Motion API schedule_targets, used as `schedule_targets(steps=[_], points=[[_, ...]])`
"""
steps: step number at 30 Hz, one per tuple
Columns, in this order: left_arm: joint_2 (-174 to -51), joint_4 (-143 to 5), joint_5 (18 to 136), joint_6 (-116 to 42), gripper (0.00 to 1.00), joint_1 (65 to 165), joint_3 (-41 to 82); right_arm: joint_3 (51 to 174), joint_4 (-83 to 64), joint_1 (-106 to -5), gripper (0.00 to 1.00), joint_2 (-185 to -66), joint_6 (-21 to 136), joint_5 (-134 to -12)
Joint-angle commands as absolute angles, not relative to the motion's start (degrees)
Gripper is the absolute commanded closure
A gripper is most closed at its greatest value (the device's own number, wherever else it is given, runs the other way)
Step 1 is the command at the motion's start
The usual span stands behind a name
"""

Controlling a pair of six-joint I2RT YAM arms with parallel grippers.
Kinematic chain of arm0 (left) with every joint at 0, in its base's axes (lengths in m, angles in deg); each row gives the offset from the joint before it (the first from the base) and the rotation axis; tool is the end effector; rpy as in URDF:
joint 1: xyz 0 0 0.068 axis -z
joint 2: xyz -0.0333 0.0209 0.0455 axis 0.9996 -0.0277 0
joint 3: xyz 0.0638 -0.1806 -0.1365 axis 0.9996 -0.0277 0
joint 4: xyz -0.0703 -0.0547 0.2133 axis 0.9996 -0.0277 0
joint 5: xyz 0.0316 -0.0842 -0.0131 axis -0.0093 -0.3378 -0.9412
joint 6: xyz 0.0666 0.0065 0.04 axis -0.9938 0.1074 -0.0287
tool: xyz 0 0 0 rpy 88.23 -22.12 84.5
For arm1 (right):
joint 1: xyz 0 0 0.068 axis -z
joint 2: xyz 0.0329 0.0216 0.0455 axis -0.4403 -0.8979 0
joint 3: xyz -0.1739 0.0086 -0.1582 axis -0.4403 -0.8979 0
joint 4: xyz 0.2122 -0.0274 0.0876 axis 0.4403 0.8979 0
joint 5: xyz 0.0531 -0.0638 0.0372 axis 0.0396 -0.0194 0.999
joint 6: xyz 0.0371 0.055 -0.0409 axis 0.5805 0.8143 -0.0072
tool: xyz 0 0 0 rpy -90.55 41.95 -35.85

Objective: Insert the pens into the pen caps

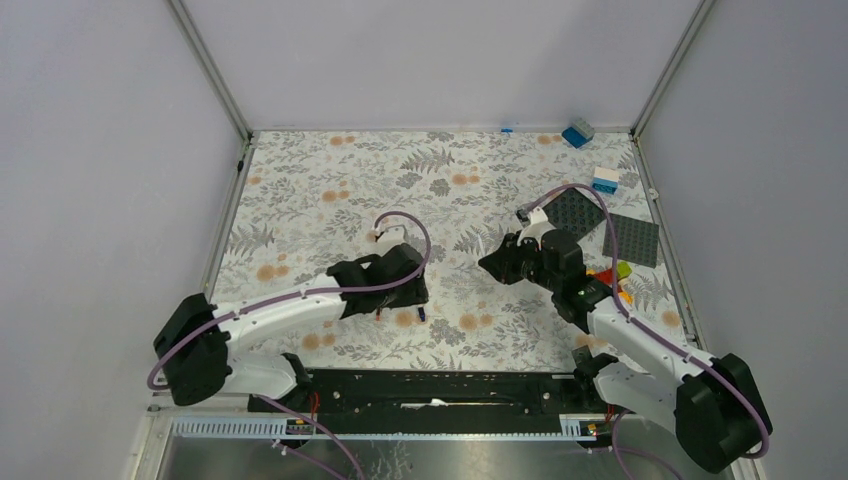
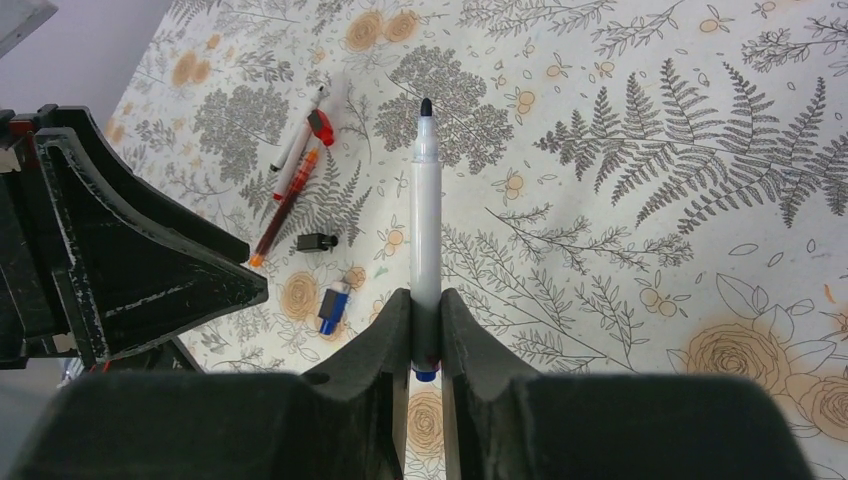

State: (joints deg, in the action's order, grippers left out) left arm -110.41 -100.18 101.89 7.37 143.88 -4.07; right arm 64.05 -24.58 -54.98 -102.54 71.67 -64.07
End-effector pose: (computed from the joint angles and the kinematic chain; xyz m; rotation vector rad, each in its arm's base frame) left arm 0.1587 -0.1969 0.1798 -0.1209 2.5185 -0.4564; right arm 0.2061 0.1351 0.2075 -0.3390 1.9080 0.8626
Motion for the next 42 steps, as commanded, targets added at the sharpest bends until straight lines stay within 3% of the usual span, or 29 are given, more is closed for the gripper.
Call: schedule_targets(steps=[1, 27, 34, 42], points=[[-114.3, -101.8, 102.9, 7.8, 0.45, 144.5, 0.1, 65.8, -27.0, -55.0, 1.00, -104.6, 69.0, -65.3], [-130.0, -104.1, 103.6, 9.6, 0.57, 147.1, 5.7, 66.5, -27.4, -55.0, 1.00, -108.3, 70.0, -64.9], [-132.1, -103.5, 104.4, 8.9, 0.69, 147.1, 5.8, 66.4, -27.6, -55.0, 1.00, -108.2, 70.0, -64.2], [-133.1, -102.4, 103.8, 8.2, 0.76, 147.1, 5.6, 66.3, -27.8, -55.0, 1.00, -108.3, 70.0, -63.8]])
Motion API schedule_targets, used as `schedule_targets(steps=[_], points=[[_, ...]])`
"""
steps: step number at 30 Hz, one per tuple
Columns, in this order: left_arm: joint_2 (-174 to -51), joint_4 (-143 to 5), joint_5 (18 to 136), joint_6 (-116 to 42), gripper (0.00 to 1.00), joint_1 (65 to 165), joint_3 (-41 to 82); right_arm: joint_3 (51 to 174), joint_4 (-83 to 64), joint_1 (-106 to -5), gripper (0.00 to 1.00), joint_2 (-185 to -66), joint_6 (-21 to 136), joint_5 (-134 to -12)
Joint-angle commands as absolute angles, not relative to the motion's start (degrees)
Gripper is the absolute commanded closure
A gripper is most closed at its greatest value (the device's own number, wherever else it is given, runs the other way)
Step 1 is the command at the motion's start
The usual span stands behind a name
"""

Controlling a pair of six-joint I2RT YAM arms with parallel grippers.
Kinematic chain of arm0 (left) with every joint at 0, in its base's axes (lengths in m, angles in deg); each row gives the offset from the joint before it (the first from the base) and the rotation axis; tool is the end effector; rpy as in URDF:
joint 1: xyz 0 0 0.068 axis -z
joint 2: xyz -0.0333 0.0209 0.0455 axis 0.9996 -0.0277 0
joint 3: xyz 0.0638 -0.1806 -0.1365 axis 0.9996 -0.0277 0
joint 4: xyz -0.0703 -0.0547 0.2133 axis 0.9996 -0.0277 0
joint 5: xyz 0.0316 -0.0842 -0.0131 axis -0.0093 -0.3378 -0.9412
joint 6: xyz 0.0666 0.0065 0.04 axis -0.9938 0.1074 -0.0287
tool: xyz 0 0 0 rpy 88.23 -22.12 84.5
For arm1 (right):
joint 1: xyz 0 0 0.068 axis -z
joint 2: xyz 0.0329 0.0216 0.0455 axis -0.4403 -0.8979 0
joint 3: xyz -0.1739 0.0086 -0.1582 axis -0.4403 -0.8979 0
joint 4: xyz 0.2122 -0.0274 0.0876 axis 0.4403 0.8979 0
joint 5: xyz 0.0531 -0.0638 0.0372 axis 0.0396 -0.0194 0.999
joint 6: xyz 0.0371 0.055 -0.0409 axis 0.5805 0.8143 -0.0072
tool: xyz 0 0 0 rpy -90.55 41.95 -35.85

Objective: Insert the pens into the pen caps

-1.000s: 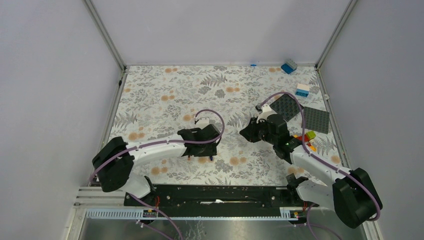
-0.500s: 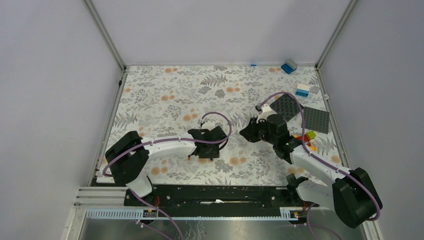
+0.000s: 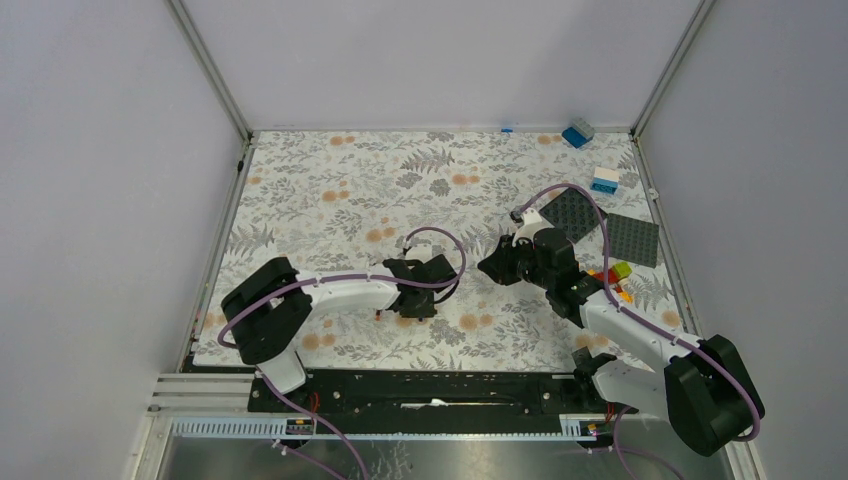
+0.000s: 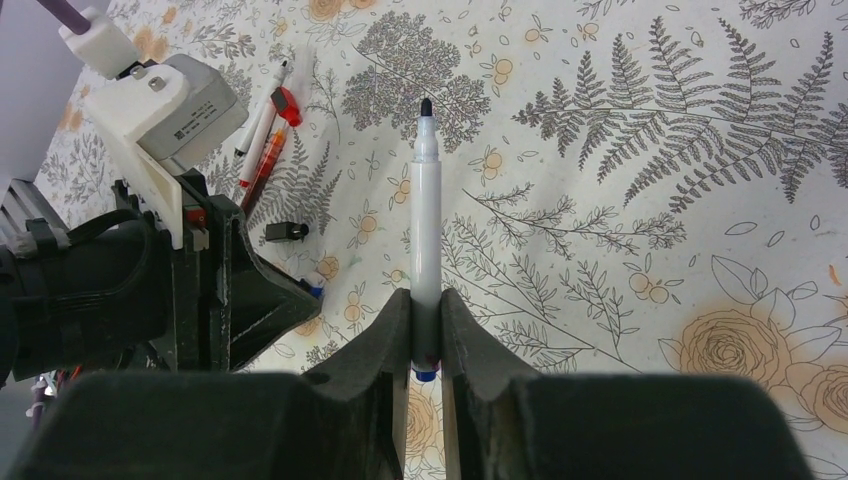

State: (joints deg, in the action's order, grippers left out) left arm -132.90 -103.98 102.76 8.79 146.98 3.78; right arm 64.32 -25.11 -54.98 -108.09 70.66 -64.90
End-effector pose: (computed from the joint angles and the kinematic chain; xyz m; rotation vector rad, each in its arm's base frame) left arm 0.1650 -0.2313 0.1154 -0.0257 2.7222 -0.1223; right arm 0.2147 0.1388 0.1879 -0.3426 1.9890 0.8230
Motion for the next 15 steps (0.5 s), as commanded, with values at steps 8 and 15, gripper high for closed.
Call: schedule_targets(steps=[8, 15], points=[[-132.8, -103.4, 101.7, 5.8, 0.63, 147.0, 6.9, 66.4, -27.9, -55.0, 1.00, -108.3, 70.1, -63.8], [-133.8, -108.9, 101.2, 3.4, 0.57, 146.8, 10.8, 66.1, -28.0, -55.0, 1.00, -107.8, 70.1, -63.8]])
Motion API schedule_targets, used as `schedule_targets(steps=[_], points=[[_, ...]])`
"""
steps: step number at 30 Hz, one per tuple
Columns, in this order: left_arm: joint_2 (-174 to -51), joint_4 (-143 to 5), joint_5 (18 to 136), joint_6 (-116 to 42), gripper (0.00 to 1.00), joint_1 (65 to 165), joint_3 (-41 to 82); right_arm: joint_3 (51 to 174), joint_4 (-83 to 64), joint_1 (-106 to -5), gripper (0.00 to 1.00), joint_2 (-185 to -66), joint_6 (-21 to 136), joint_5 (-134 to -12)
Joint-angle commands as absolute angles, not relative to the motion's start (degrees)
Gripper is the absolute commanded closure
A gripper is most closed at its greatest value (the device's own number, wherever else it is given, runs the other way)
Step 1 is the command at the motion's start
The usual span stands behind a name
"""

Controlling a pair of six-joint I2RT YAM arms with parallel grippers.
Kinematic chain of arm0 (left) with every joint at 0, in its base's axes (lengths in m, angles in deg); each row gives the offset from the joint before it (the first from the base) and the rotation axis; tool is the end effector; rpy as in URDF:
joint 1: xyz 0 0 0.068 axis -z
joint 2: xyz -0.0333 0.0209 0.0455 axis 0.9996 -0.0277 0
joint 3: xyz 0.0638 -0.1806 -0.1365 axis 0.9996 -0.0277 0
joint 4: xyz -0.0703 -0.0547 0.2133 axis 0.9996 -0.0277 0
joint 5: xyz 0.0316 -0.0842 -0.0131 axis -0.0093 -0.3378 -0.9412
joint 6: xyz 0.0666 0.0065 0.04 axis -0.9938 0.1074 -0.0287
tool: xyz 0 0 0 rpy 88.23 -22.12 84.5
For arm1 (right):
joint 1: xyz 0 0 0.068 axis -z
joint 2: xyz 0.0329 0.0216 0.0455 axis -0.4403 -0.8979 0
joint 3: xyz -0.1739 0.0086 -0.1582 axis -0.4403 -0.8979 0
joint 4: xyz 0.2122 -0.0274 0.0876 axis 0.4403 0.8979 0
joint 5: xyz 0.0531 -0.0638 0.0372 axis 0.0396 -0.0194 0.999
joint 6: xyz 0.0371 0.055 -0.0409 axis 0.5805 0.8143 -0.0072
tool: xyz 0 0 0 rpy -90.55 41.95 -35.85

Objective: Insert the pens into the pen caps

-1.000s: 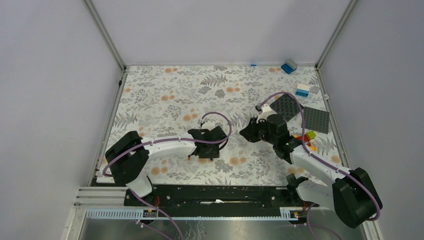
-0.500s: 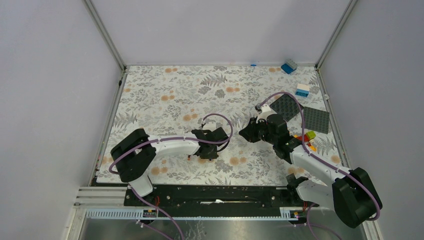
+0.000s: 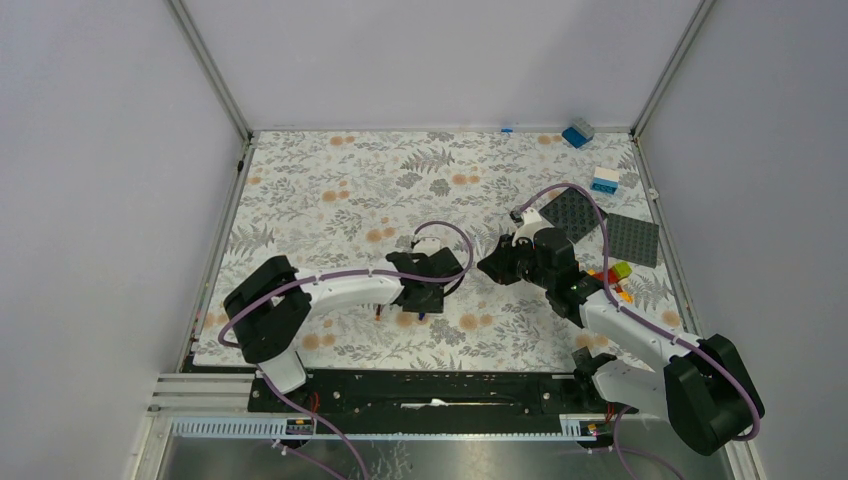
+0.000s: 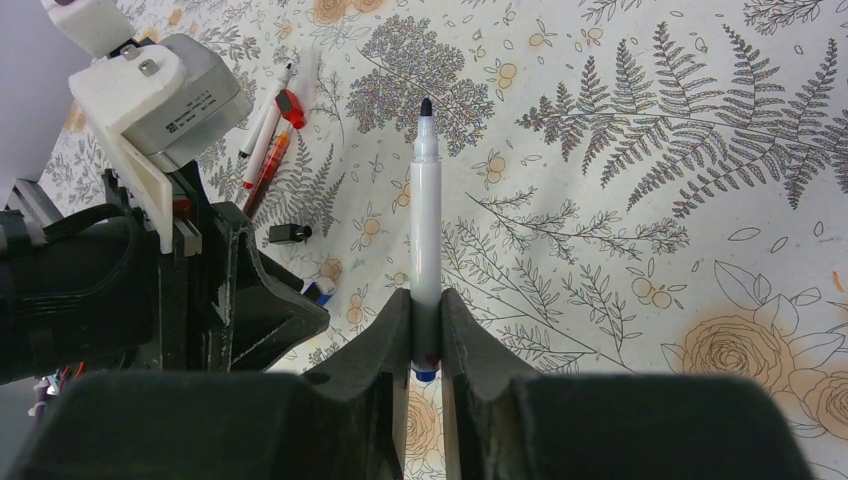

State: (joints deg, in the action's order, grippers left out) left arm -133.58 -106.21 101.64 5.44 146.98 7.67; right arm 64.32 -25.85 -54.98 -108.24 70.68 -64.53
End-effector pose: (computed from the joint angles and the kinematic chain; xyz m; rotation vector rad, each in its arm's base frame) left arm 0.1690 -0.2403 0.1269 0.0546 2.7252 -0.1405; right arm 0.2151 0.1396 0.1889 -0.3472 1.9784 0.8312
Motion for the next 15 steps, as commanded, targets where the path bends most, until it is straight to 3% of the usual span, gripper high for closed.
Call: schedule_targets(steps=[1, 15], points=[[-133.7, -109.2, 101.1, 3.2, 0.57, 146.6, 11.0, 66.0, -28.0, -55.1, 1.00, -107.8, 70.2, -63.8], [-135.7, -110.9, 97.9, -1.2, 0.55, 144.8, 13.0, 65.9, -28.3, -55.0, 1.00, -108.0, 70.4, -63.2]])
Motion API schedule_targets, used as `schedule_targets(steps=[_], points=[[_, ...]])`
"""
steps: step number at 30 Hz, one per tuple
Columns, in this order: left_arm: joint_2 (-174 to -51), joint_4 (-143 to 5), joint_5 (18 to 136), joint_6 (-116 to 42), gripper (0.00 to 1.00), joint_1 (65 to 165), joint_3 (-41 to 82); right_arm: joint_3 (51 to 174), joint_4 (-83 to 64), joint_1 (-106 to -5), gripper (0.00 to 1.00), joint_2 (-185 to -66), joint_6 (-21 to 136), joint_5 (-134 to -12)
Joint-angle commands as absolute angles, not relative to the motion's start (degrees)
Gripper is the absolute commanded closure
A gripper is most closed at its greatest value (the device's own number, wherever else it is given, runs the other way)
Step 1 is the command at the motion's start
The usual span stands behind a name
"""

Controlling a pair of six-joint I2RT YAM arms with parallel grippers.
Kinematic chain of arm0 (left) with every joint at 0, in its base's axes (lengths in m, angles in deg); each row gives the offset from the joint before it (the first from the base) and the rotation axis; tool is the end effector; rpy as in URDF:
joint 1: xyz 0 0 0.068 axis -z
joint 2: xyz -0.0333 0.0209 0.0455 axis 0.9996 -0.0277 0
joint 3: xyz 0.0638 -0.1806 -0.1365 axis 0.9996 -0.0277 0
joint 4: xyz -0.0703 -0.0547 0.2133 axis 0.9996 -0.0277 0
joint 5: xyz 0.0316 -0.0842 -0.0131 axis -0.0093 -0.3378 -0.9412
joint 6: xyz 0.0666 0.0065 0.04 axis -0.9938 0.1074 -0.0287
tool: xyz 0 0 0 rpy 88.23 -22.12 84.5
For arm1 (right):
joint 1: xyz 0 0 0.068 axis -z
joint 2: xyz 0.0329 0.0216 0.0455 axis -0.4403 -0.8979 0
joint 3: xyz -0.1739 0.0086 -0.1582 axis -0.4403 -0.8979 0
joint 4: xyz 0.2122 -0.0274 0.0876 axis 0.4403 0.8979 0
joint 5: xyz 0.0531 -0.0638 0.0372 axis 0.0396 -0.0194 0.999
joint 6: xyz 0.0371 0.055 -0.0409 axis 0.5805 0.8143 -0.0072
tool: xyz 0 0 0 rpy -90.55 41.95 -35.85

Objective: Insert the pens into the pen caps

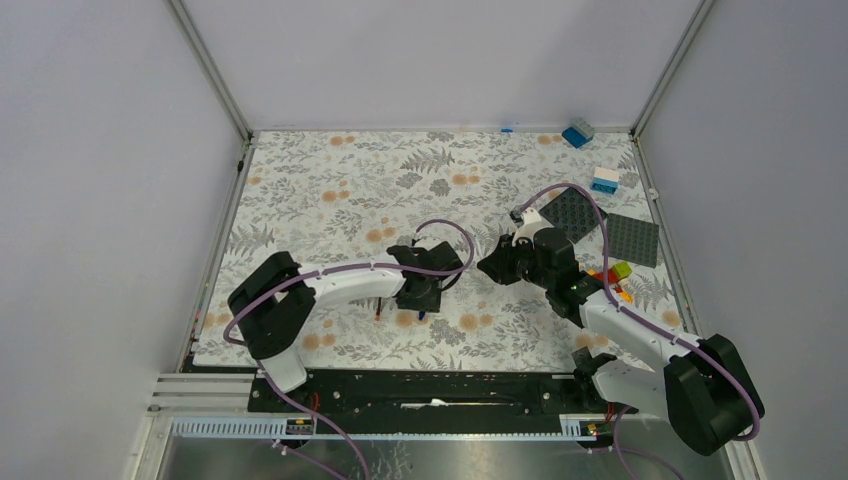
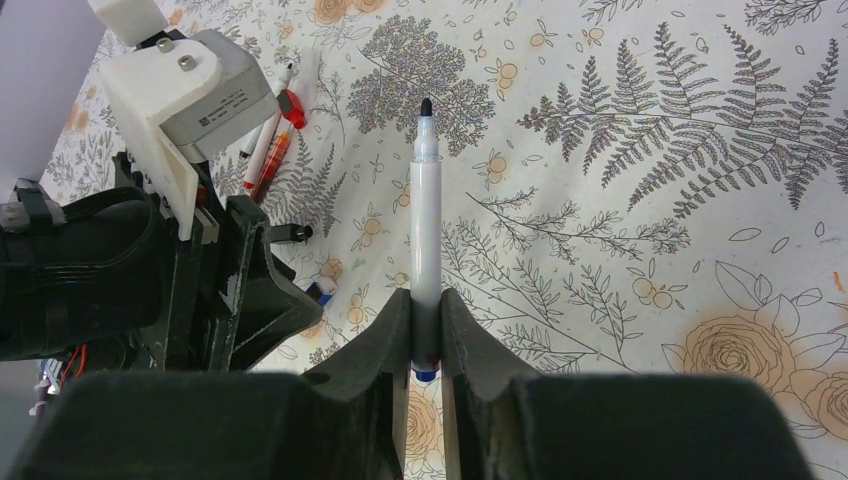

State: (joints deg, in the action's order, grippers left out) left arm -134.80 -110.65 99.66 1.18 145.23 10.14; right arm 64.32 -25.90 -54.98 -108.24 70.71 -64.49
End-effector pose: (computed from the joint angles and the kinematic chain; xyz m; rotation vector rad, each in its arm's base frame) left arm 0.1740 -0.2356 0.1280 0.1345 2.7799 -0.0789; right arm 0.2151 0.1396 0.1891 -0.3472 1.9776 0.8324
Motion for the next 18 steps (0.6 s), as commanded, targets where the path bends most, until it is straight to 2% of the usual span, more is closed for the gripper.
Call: schedule_targets(steps=[1, 11, 18], points=[[-136.0, -110.9, 97.8, -1.5, 0.55, 144.7, 13.2, 65.9, -28.3, -55.0, 1.00, -108.1, 70.4, -63.0], [-138.7, -110.9, 96.2, -3.5, 0.59, 143.7, 14.5, 65.9, -28.5, -55.0, 1.00, -108.3, 70.4, -62.7], [-139.7, -110.8, 96.1, -3.6, 0.69, 143.4, 14.4, 65.9, -28.6, -55.0, 1.00, -108.8, 70.5, -62.1]])
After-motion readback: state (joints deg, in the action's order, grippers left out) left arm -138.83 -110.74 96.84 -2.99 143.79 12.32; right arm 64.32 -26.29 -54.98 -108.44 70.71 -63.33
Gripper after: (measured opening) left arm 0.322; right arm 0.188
